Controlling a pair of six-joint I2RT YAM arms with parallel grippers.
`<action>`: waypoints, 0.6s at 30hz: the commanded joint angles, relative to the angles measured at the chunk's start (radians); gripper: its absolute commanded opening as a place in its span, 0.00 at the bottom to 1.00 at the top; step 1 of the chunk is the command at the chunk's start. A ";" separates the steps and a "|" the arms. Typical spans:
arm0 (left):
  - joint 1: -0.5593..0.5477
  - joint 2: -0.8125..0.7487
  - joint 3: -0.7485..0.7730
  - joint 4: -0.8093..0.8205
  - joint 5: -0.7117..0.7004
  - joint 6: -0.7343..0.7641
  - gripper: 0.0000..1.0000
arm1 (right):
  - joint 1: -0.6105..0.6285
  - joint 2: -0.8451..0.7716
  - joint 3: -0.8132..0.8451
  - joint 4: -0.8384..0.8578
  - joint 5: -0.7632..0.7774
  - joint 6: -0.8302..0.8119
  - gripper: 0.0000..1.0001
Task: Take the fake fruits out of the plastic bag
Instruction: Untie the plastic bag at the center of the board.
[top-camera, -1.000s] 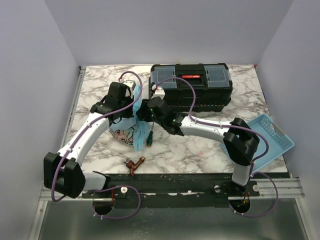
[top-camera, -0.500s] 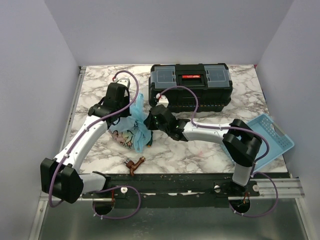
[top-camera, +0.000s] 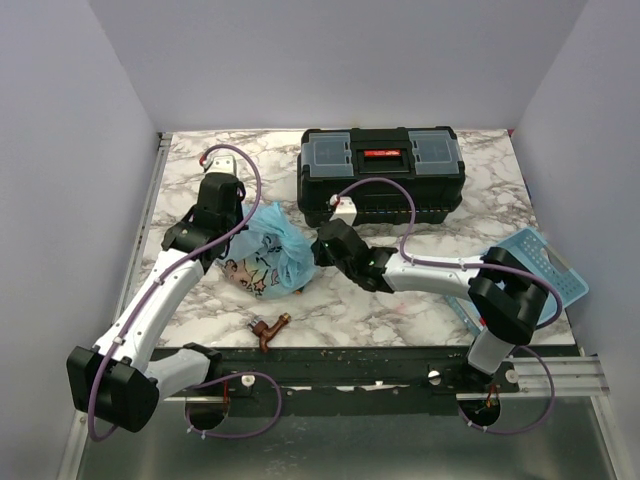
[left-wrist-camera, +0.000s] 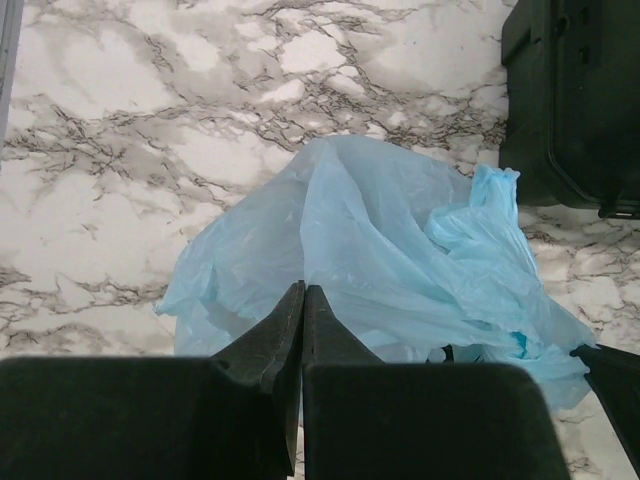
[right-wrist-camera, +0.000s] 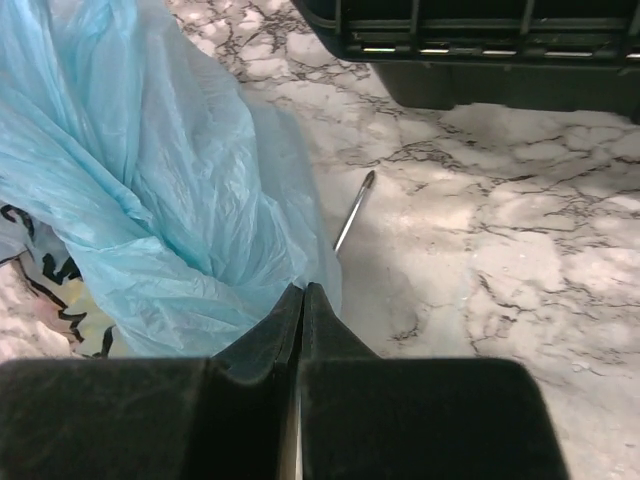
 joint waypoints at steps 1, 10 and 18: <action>0.010 -0.024 -0.008 0.041 0.026 0.021 0.00 | 0.007 -0.035 0.019 -0.091 0.057 -0.060 0.09; 0.011 -0.004 0.007 0.030 0.074 0.021 0.00 | 0.067 -0.076 0.141 -0.130 -0.035 -0.207 0.37; 0.011 -0.006 0.007 0.031 0.089 0.026 0.00 | 0.137 0.009 0.284 -0.205 0.027 -0.306 0.60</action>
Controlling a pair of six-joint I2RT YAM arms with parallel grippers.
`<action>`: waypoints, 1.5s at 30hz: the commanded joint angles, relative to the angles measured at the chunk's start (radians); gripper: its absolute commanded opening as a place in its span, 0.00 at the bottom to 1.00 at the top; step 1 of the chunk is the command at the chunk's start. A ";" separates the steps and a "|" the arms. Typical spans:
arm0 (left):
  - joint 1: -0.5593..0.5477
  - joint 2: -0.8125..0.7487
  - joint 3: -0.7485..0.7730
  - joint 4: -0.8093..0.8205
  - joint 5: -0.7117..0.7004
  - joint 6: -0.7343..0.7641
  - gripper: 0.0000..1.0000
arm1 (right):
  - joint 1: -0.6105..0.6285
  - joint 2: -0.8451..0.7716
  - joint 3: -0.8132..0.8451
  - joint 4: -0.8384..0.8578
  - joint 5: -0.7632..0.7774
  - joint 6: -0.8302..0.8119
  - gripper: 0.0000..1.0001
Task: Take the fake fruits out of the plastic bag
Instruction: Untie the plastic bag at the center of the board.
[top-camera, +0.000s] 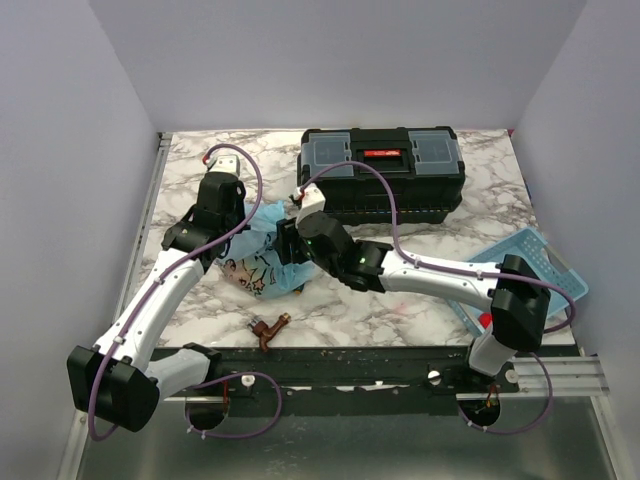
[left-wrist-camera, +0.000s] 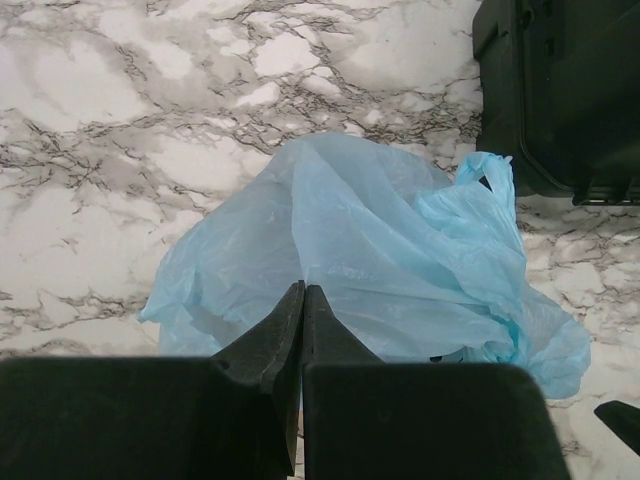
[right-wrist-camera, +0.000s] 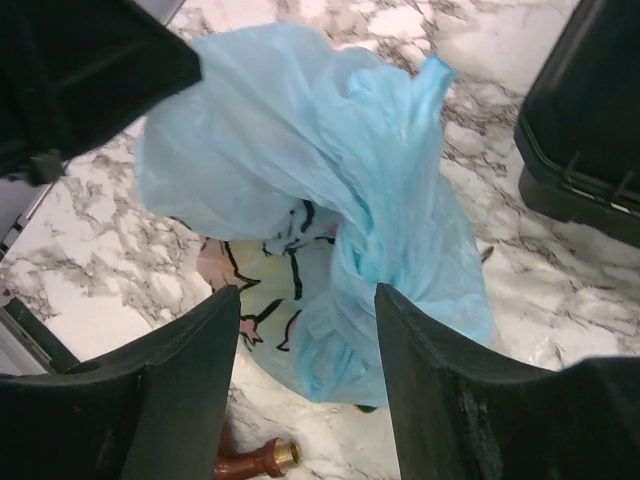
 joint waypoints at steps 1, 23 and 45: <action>0.008 0.001 0.008 0.012 0.031 0.011 0.00 | 0.023 0.067 0.063 -0.074 0.050 -0.075 0.60; 0.015 -0.010 0.005 0.015 0.033 0.002 0.00 | 0.026 0.103 0.022 -0.184 0.223 -0.013 0.29; 0.029 -0.100 -0.037 0.087 0.248 0.074 0.00 | 0.025 -0.036 -0.187 -0.034 0.211 0.082 0.22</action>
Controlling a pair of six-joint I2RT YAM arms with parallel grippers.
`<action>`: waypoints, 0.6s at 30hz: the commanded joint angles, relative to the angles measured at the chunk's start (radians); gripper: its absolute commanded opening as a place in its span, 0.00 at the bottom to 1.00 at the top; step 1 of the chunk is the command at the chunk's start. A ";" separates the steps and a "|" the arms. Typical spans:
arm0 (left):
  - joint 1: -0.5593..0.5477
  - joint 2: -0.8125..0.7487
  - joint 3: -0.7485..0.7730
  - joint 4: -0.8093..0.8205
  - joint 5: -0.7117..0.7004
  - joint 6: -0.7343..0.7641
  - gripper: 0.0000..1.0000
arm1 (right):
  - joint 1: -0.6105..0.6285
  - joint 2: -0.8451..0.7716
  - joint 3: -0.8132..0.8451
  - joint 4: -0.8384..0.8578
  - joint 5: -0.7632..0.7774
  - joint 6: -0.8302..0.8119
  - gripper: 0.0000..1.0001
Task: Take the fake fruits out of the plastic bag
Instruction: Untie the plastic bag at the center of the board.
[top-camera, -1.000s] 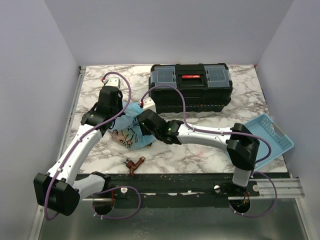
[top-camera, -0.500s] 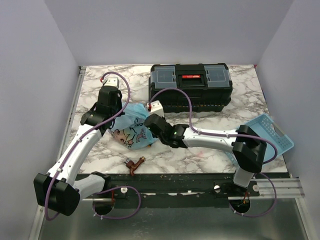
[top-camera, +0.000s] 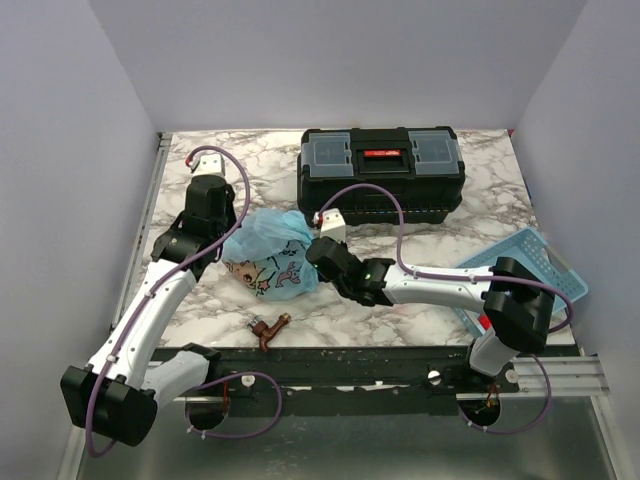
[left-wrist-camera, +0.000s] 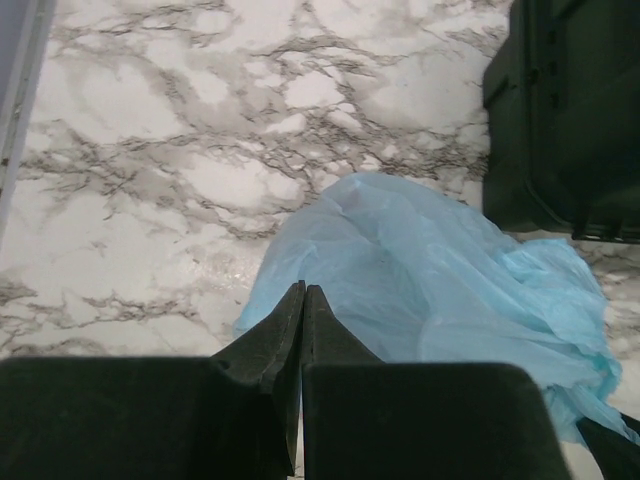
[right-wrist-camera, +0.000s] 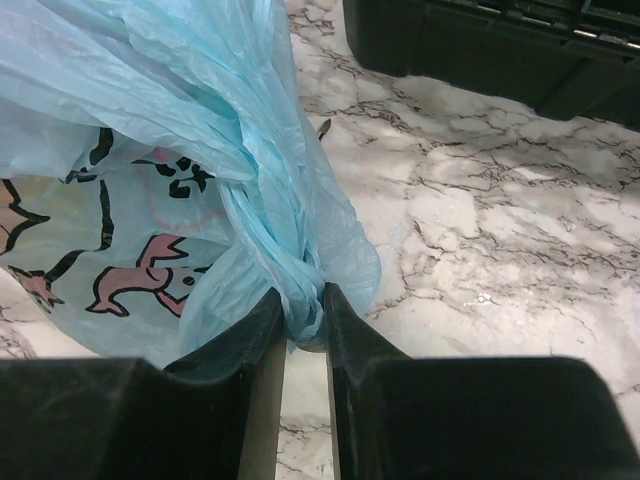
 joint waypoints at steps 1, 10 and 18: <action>0.001 -0.028 -0.030 0.099 0.411 0.114 0.08 | 0.003 -0.012 0.017 0.050 -0.014 0.017 0.22; -0.149 0.009 -0.035 0.112 0.392 0.203 0.58 | 0.003 -0.033 0.002 0.103 -0.056 0.022 0.21; -0.211 0.131 0.006 0.047 0.198 0.194 0.99 | 0.004 -0.036 -0.007 0.143 -0.095 0.016 0.20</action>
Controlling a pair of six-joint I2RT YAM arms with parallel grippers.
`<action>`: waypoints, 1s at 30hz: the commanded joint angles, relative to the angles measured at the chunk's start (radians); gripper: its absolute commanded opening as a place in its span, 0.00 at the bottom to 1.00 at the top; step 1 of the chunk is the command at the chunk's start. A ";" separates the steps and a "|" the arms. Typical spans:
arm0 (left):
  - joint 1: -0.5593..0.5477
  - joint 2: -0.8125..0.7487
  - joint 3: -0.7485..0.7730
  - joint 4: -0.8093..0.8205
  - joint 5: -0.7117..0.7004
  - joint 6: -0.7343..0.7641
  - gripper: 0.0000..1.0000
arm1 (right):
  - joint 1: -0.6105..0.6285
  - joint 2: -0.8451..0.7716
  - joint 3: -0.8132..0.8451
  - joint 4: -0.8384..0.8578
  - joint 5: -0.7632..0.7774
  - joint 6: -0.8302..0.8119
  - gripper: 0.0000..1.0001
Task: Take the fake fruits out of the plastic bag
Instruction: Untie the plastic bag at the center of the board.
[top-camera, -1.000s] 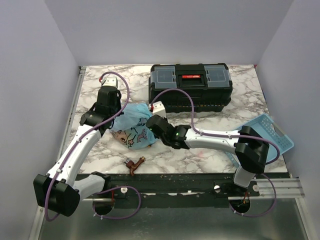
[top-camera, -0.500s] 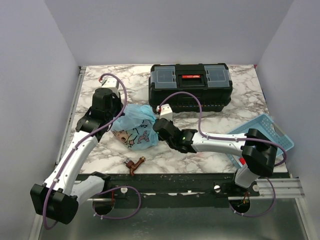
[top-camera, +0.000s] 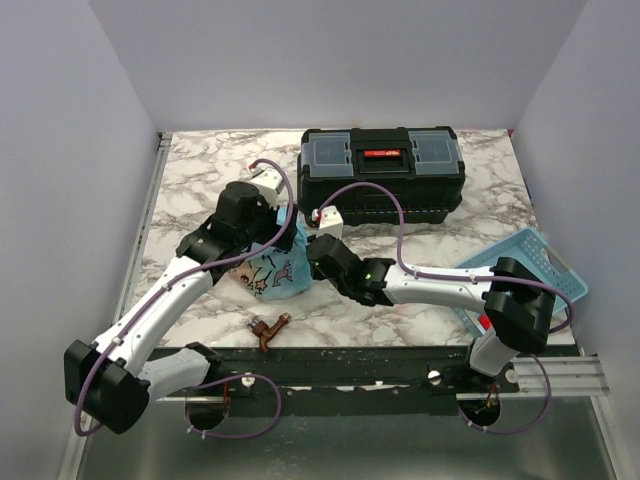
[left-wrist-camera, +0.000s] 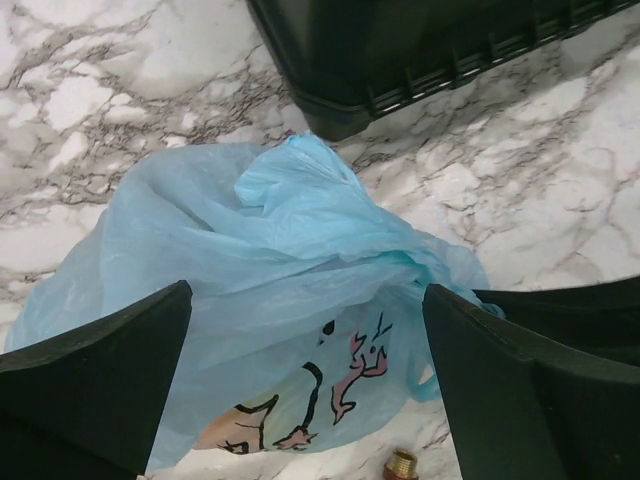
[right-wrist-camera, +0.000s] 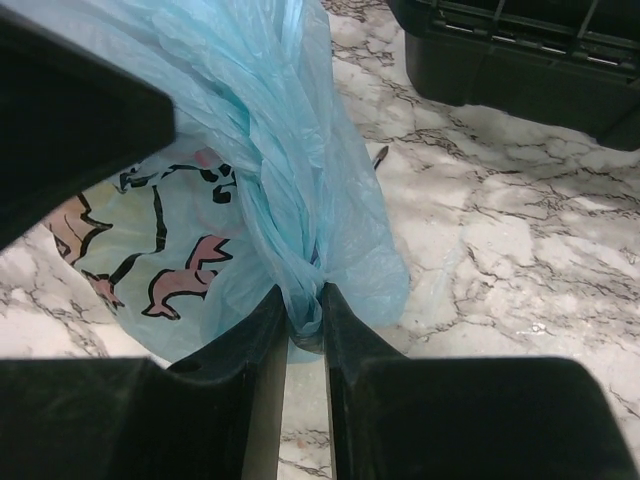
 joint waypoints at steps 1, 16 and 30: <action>-0.026 0.077 0.047 -0.051 -0.113 0.010 0.99 | 0.002 -0.032 -0.008 0.054 -0.033 0.011 0.20; -0.035 0.125 0.083 -0.102 -0.040 0.029 0.45 | 0.003 -0.017 -0.008 0.068 -0.063 0.013 0.20; -0.034 0.054 0.053 -0.061 -0.098 0.043 0.00 | 0.002 -0.002 0.036 0.046 -0.041 0.023 0.47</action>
